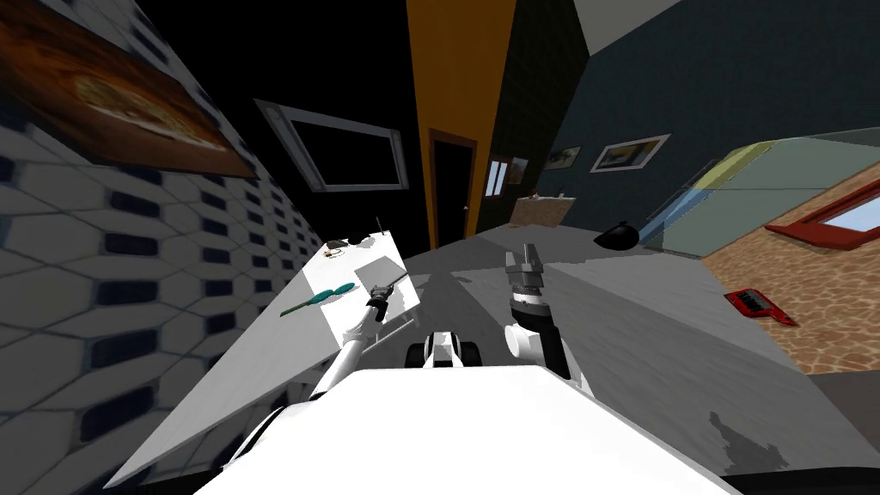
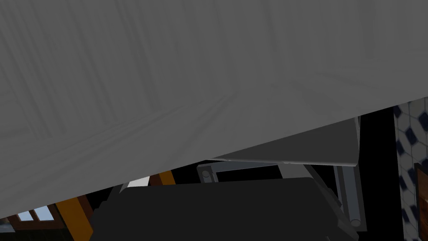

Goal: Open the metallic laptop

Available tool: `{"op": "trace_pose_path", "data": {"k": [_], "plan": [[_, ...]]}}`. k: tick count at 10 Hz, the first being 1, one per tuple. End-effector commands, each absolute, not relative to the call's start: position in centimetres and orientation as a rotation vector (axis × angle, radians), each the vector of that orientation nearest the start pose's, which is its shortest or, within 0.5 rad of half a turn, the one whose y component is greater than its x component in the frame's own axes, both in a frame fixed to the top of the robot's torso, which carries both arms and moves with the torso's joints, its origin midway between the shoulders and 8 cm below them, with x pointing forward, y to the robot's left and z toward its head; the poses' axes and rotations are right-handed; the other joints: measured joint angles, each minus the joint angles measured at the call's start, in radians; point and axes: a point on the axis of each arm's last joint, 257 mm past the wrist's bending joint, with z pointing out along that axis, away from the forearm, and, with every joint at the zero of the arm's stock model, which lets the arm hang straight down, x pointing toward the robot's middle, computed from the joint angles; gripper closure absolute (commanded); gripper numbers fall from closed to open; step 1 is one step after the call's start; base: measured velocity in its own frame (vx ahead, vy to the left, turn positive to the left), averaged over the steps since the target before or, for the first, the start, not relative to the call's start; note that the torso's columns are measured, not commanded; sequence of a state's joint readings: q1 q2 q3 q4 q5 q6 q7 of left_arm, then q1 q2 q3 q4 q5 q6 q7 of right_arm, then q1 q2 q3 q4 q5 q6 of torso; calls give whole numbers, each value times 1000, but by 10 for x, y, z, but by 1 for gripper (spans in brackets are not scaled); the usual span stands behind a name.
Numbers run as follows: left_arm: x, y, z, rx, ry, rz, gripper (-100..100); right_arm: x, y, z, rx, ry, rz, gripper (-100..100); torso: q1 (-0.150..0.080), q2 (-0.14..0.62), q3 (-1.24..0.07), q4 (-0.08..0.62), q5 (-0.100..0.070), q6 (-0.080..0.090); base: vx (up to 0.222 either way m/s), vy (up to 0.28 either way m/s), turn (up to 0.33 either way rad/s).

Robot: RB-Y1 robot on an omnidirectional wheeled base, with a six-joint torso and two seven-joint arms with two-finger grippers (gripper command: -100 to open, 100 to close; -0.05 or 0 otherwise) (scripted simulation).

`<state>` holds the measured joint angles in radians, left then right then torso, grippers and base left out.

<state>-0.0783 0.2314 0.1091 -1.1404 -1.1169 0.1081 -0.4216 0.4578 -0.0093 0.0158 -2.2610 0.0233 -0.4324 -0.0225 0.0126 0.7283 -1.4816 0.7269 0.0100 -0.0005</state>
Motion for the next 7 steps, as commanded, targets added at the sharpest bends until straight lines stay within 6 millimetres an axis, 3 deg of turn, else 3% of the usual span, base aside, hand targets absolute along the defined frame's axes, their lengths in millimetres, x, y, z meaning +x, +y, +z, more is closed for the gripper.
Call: {"op": "trace_pose_path", "data": {"k": [1, 3, 4, 5, 7], "plan": [[502, 424, -404, -128, 1987, 384, -100, 363, -269, 17, 687, 661, 1327, 0, -2, 1, 1, 0, 1, 4, -90, 40, -116], [499, 432, -405, -166, 1991, 408, -100, 363, -269, 16, 688, 661, 1327, 0, -4, -1, -2, -5, 0, -9, 1, 1, 1], [522, 447, -379, -142, 1951, 457, -100, 363, -269, 16, 688, 661, 1327, 0, 0, -2, -1, -5, 1, -10, -148, 5, -315], [512, 455, -395, -190, 1982, 459, -100, 363, -269, 17, 687, 660, 1327, 0, 3, 4, 2, 1, 1, -1, -198, 57, -379], [505, 467, -396, -246, 1982, 495, -100, 363, -269, 16, 687, 661, 1327, 0, -5, 3, 1, -1, -1, -5, -57, 17, -90]]}}
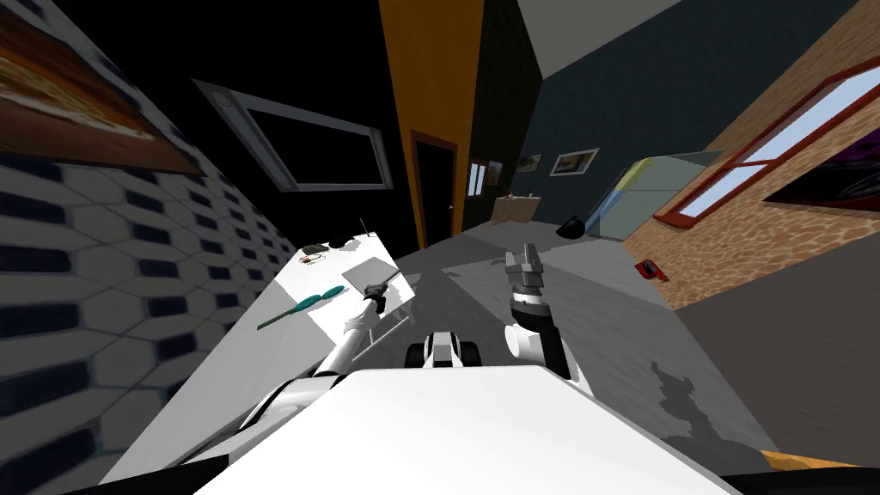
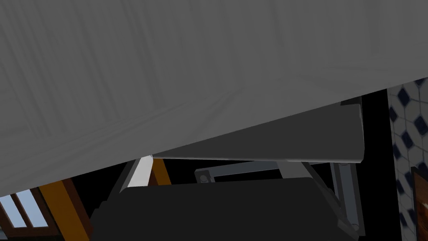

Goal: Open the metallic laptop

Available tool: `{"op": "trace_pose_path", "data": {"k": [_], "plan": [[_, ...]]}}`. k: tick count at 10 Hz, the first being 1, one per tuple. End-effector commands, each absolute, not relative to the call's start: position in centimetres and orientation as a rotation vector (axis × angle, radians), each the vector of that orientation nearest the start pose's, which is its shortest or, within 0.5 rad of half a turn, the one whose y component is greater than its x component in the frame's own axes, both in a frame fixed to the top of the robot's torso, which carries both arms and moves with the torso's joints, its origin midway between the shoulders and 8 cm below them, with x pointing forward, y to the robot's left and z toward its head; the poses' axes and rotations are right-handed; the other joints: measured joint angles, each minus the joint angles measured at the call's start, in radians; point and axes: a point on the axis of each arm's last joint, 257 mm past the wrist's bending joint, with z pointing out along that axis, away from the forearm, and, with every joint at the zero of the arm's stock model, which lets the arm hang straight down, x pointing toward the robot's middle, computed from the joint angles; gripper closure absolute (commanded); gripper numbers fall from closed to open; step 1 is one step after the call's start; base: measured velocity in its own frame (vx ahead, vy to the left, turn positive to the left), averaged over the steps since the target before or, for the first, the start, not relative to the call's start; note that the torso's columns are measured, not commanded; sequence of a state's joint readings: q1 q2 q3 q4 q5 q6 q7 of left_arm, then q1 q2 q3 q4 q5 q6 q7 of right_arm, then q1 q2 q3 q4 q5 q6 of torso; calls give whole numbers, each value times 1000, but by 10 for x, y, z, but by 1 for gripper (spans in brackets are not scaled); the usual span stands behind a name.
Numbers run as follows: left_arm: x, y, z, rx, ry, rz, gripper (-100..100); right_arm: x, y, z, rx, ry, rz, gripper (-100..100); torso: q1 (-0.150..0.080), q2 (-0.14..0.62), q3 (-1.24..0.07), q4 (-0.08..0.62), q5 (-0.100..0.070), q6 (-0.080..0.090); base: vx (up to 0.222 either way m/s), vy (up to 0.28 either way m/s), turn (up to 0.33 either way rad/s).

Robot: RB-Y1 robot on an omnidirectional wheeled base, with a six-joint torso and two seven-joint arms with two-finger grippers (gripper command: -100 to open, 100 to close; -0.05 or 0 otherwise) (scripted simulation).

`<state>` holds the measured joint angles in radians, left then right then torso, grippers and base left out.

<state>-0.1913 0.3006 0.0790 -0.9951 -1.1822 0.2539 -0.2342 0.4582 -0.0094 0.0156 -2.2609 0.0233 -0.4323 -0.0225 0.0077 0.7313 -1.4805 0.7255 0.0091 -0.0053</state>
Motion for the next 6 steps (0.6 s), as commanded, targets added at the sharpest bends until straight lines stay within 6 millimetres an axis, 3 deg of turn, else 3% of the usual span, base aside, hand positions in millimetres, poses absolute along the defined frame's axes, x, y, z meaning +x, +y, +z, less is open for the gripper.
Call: {"op": "trace_pose_path", "data": {"k": [1, 2, 3, 4, 5, 6], "plan": [[505, 467, -396, -246, 1982, 495, -100, 363, -269, 16, 688, 661, 1327, 0, -1, -2, -2, 0, -2, -5, 22, -13, 24], [526, 487, -368, -246, 1933, 550, -100, 363, -269, 16, 688, 661, 1327, 0, 1, -1, -1, -1, 0, -6, -142, -18, -326], [515, 497, -379, -298, 1948, 565, -100, 363, -269, 17, 687, 661, 1327, 0, 2, 5, 4, 5, 0, 5, -202, -2, -423], [510, 504, -380, -318, 1951, 596, -100, 363, -269, 17, 687, 661, 1327, 0, -1, 8, 5, 7, -2, 7, -115, 26, -116], [529, 523, -351, -307, 1901, 648, -100, 363, -269, 16, 687, 661, 1327, 0, -1, 3, 2, 5, -3, 1, -172, 18, -343], [525, 529, -350, -334, 1893, 671, -100, 363, -269, 17, 687, 661, 1327, 0, -4, 6, 3, 9, -6, 4, -196, 25, -401]]}}
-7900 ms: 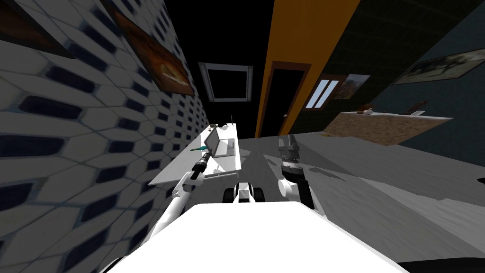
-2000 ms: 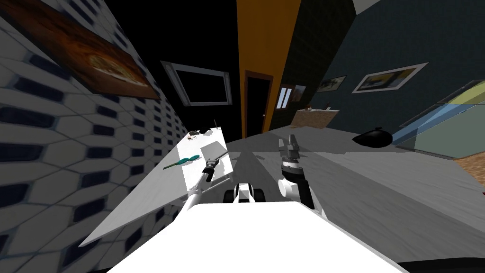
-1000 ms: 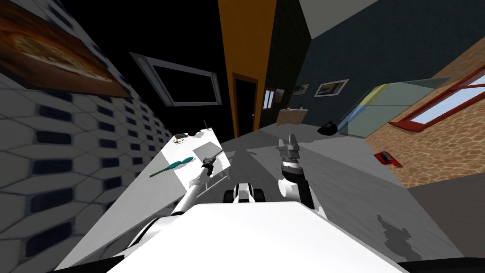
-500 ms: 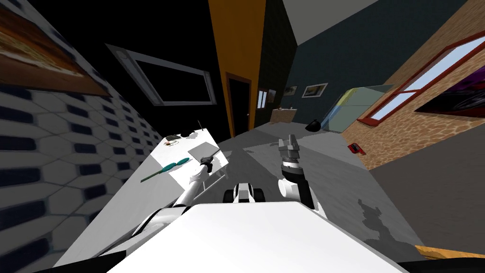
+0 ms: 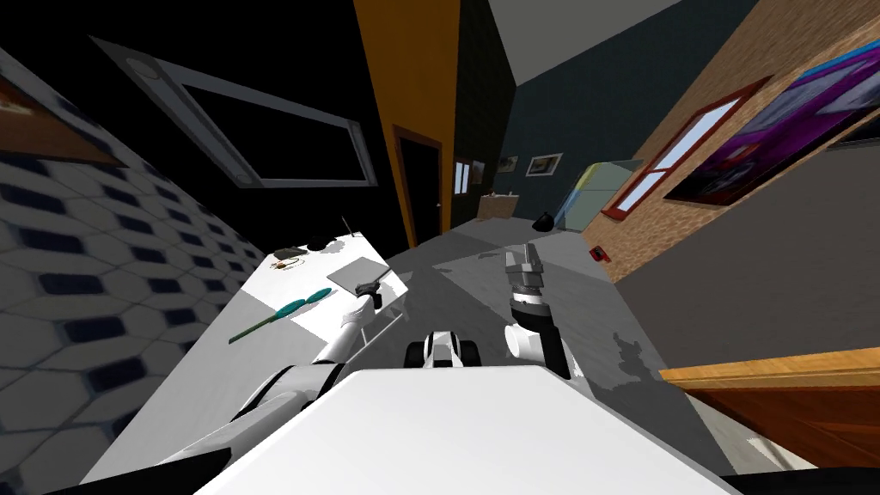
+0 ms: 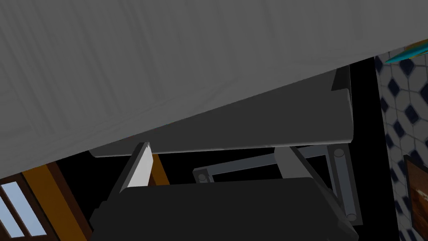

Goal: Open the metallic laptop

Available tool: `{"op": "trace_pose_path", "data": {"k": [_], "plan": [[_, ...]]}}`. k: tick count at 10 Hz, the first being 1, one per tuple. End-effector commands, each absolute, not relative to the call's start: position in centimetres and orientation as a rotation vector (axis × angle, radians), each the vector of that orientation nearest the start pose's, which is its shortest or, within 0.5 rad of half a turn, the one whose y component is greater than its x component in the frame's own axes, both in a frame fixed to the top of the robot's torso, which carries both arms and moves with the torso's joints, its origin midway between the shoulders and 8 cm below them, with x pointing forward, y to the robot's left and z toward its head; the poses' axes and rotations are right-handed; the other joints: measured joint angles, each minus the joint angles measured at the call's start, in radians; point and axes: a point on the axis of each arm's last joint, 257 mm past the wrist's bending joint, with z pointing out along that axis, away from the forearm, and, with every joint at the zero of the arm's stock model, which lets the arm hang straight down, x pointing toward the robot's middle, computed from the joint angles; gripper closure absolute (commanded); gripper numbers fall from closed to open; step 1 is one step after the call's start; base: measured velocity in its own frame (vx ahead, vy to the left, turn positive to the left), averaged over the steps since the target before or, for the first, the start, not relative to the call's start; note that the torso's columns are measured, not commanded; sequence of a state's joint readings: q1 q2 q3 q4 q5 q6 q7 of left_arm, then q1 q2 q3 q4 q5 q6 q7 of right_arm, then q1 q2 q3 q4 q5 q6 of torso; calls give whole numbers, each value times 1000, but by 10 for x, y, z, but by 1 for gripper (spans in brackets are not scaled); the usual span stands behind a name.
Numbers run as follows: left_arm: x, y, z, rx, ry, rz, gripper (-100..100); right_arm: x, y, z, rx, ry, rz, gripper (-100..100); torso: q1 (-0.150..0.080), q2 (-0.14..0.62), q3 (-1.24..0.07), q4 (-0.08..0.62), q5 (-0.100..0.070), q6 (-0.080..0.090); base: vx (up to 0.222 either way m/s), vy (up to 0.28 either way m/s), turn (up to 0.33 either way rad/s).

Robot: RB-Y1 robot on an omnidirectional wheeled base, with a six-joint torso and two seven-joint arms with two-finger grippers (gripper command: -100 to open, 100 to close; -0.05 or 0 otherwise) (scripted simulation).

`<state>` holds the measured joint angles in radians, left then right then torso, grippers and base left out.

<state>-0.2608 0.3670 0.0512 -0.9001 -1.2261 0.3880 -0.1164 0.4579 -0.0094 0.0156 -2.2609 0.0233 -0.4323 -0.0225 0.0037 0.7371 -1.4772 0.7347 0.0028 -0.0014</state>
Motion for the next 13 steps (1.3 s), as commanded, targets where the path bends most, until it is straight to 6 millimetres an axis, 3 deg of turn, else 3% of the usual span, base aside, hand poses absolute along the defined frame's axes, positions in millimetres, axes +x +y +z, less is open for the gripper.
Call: {"op": "trace_pose_path", "data": {"k": [1, 3, 4, 5, 7, 8, 9, 11, 12, 13], "plan": [[517, 537, -353, -355, 1899, 706, -100, 363, -269, 17, 687, 661, 1327, 0, -2, 2, 2, 3, -2, 1, -107, 15, -66], [513, 540, -357, -409, 1891, 684, -100, 363, -269, 16, 688, 661, 1327, 0, -5, -5, -2, 2, -3, 1, -2, -3, 43], [520, 567, -328, -392, 1839, 779, -100, 363, -269, 16, 688, 661, 1327, 0, -5, -5, -3, 1, -3, 2, -131, -5, -322], [519, 571, -327, -425, 1832, 791, -100, 363, -269, 17, 687, 661, 1327, 0, -4, 4, 3, 5, -3, 4, -179, -5, -459], [513, 576, -328, -491, 1809, 774, -100, 363, -269, 16, 688, 661, 1327, 0, -3, 3, 3, 4, -3, 0, -69, -13, -50], [519, 601, -294, -479, 1746, 859, -100, 363, -269, 16, 688, 661, 1327, 0, -3, -3, -1, 2, -3, 0, -129, -2, -350], [515, 607, -294, -526, 1730, 868, -100, 363, -269, 17, 687, 661, 1327, 0, -3, 1, 1, 3, -3, 3, -179, -20, -448], [514, 607, -294, -541, 1722, 856, -100, 363, -269, 16, 688, 661, 1327, 0, -4, 1, 1, 3, -3, 0, -70, -19, -41], [513, 608, -293, -548, 1718, 858, 0, 363, -269, 16, 688, 661, 1326, 0, -2, -3, -1, 2, -2, 1, -12, -3, -1], [513, 608, -293, -547, 1719, 858, 0, 363, -269, 16, 688, 661, 1326, 0, -2, -4, -2, 2, -2, 1, -6, -1, 0]]}}
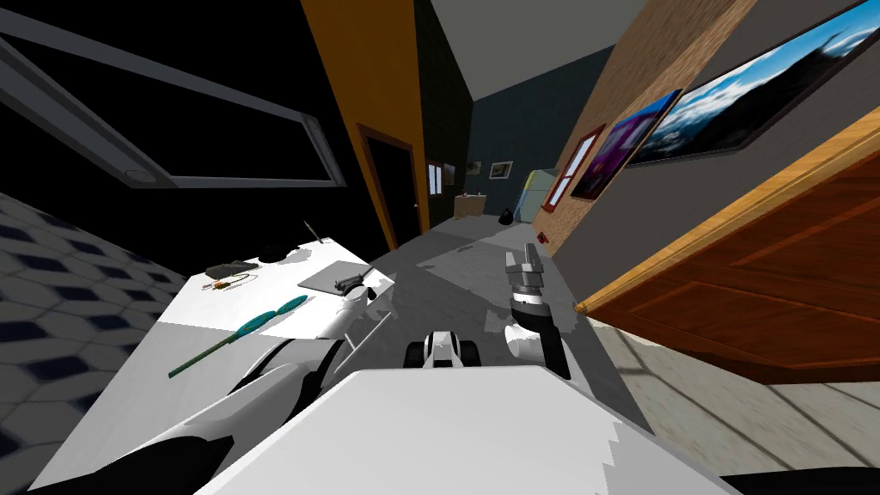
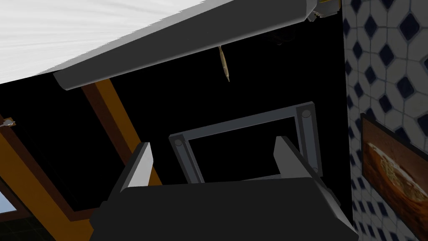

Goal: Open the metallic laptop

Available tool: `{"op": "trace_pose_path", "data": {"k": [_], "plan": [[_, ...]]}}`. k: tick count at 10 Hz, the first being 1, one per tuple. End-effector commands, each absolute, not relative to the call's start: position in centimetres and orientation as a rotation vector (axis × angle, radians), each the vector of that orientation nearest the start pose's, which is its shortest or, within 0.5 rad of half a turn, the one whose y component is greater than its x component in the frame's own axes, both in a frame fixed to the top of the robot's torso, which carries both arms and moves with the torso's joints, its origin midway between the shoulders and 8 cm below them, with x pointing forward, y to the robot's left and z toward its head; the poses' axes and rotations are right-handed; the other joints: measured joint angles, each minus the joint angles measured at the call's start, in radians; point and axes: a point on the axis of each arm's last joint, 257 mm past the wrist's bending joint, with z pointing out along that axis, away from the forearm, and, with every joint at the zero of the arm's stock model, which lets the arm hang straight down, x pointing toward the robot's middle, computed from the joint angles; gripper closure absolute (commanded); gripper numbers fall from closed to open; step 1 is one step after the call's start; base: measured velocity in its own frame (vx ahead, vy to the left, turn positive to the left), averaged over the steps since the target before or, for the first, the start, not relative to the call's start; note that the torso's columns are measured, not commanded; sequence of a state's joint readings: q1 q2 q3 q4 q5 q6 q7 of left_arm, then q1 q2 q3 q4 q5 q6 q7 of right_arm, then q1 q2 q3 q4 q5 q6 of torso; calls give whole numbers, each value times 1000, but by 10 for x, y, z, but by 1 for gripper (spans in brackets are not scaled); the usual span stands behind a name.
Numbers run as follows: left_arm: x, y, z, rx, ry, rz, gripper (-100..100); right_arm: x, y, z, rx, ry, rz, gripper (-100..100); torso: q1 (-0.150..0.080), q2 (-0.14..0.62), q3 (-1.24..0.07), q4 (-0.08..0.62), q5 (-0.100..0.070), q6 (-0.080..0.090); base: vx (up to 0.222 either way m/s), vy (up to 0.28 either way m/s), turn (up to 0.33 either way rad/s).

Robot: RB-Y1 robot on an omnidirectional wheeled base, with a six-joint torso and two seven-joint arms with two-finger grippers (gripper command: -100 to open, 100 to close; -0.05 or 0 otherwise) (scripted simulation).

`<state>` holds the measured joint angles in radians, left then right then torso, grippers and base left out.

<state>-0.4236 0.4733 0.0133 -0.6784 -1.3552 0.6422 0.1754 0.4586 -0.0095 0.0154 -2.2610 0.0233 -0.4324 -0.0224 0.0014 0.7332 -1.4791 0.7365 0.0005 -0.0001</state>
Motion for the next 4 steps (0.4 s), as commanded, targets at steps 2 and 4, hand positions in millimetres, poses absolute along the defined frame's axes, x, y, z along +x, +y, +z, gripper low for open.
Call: {"op": "trace_pose_path", "data": {"k": [2, 4], "plan": [[513, 608, -293, -547, 1719, 858, 0, 363, -269, 16, 688, 661, 1326, 0, -1, 4, 2, 1, 0, 0, 0, 0, 0], [513, 608, -293, -547, 1719, 858, 0, 363, -269, 16, 688, 661, 1326, 0, -2, 5, 3, 2, -1, 0, 0, 0, 0]]}}
